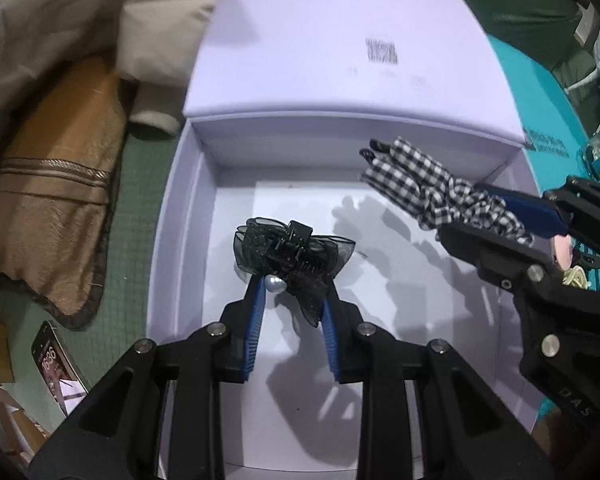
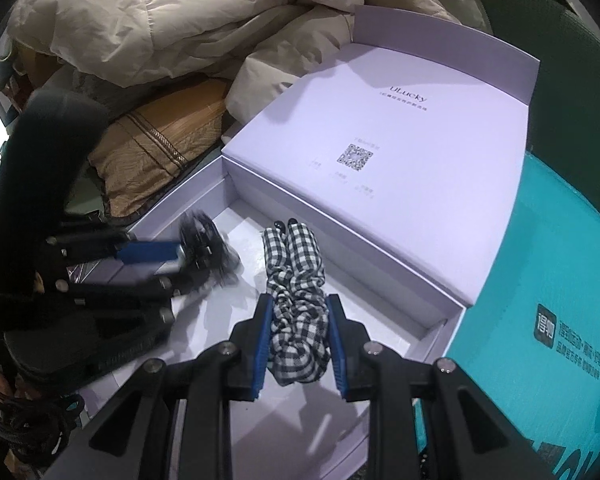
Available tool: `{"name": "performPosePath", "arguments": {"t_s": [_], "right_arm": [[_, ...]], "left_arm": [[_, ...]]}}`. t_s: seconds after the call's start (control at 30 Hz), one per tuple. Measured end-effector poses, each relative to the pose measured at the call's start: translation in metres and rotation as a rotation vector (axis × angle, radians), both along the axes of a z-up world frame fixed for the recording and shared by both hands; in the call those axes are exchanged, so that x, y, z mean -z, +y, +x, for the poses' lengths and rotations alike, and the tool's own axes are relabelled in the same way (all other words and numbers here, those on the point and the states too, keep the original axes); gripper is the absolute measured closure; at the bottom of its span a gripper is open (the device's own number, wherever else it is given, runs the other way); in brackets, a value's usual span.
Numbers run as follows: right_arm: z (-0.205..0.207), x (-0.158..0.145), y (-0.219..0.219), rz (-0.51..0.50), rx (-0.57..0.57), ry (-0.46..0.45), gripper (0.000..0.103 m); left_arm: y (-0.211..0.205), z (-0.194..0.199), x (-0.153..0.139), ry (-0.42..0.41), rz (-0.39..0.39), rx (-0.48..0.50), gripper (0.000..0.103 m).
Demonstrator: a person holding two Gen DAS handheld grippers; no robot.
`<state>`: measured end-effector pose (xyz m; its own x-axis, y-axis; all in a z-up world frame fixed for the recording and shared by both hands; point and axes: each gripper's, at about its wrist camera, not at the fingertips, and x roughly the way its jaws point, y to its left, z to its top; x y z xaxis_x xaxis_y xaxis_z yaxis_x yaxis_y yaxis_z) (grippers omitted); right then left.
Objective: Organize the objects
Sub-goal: 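Carry the bow clip and gingham scrunchie with both tools into the lavender box, then open both tools to release the clip and scrunchie in the box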
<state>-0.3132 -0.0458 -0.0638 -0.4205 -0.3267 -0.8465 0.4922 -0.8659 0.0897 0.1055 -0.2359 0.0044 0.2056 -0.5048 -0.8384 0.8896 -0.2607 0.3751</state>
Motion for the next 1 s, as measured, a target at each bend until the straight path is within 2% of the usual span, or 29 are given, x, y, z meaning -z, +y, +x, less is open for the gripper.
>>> {"name": "performPosePath", "arguments": {"t_s": [0.37,0.77,0.93,0.97,1.0], "right_arm": [[-0.014,0.012,-0.004,0.047,-0.007,-0.034,0.077],[-0.019,0.023,0.001,0.049,0.007,-0.081,0.077],[-0.019,0.023,0.002,0.051,0.013,-0.086,0.077],[-0.019,0.023,0.003,0.051,0.014,-0.086,0.077],[-0.019,0.023,0.003,0.053,0.015,-0.085,0.077]], "left_arm": [[-0.010,0.000,0.003,-0.040,0.013,-0.034,0.078],[-0.013,0.002,0.003,-0.093,-0.048,-0.078,0.077],[-0.012,0.002,0.003,-0.097,-0.066,-0.075,0.068],[-0.011,0.001,0.003,-0.103,-0.074,-0.073,0.065],[-0.010,-0.001,0.002,-0.118,-0.094,-0.067,0.055]]}}
